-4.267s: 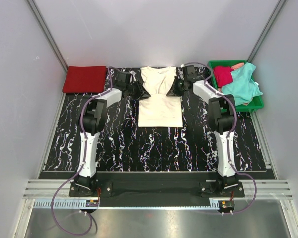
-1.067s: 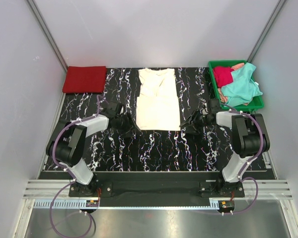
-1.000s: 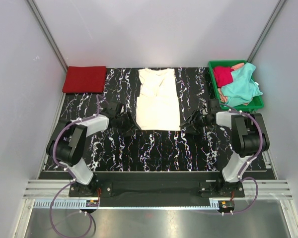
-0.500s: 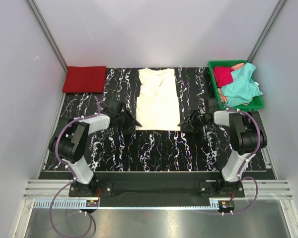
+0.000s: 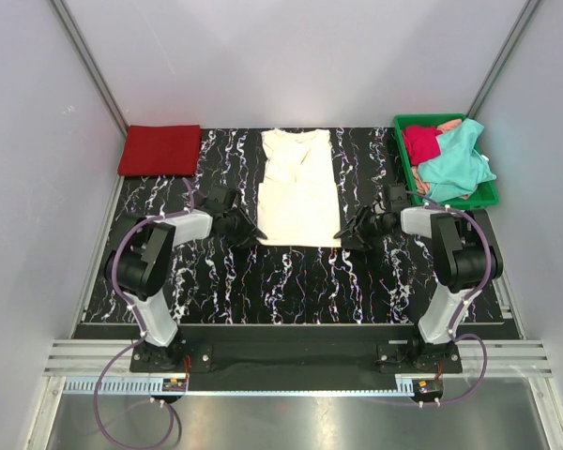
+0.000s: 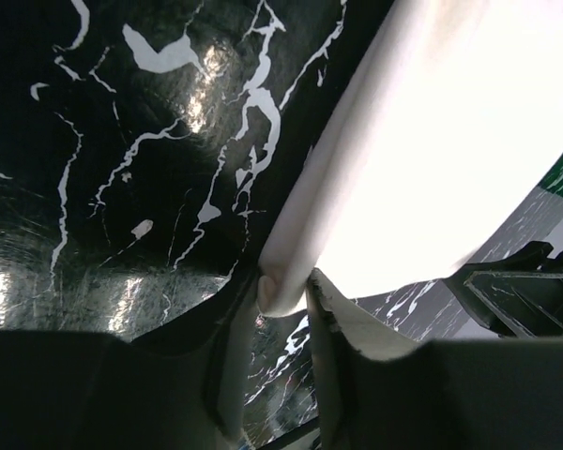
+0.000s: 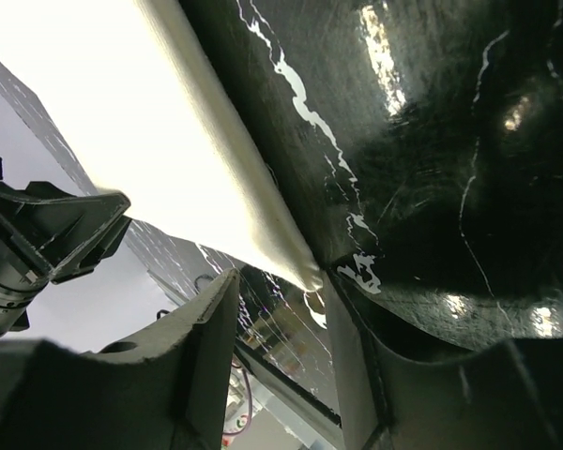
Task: Fold and stack the t-shirts
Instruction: Fold the tshirt
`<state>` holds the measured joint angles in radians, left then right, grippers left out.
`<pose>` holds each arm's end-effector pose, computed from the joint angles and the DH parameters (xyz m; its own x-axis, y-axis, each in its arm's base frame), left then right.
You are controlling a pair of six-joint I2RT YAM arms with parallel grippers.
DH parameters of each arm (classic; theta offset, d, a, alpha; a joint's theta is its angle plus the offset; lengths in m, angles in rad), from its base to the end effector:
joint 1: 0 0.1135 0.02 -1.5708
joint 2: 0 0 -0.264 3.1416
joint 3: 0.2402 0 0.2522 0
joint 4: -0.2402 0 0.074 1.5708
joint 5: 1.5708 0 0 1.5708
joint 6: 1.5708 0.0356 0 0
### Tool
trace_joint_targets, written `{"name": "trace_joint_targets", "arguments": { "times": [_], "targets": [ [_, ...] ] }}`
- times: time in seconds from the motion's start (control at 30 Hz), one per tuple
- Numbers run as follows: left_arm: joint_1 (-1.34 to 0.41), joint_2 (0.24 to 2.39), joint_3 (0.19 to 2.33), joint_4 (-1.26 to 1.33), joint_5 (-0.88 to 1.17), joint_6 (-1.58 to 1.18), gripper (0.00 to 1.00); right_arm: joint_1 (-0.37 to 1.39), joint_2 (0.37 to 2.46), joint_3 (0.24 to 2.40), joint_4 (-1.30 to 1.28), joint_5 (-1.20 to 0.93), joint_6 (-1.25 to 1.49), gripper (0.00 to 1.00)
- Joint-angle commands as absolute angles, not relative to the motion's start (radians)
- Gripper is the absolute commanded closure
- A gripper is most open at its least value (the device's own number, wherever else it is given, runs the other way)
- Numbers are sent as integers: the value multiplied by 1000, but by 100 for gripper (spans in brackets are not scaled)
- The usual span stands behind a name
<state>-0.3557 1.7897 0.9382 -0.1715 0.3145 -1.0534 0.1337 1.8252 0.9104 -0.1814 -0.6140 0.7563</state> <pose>0.3149 -0.1287 0.1344 -0.8149 -0.5789 -0.0281 -0.4570 0.6715 -0.5833 0.3248 0.0644 0.1198 -0.8950 0.4456 0.0193 0.3359 0.6451 0.6863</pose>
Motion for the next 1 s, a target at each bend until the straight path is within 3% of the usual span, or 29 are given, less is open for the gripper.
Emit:
{"name": "trace_joint_targets", "arguments": {
  "times": [0.0,0.13,0.27,0.33,0.53,0.97],
  "targets": [
    [-359,1855,930,-250,184,-1002,69,146,1874,916,-233,-528,712,51],
    [-360,1868,939,-252,183,-980,85,146,1899,934,-212,-541,704,57],
    [-362,1875,943,-255,198,-944,100,146,1911,930,-187,-532,658,90],
    [-368,1870,946,-274,193,-919,100,146,1913,928,-189,-526,640,100],
    [-462,1786,916,-359,132,-808,100,193,1800,870,-291,-499,611,100],
    [-904,1223,528,-486,-40,-1080,100,365,1110,488,-549,-419,752,100]
  ]
}}
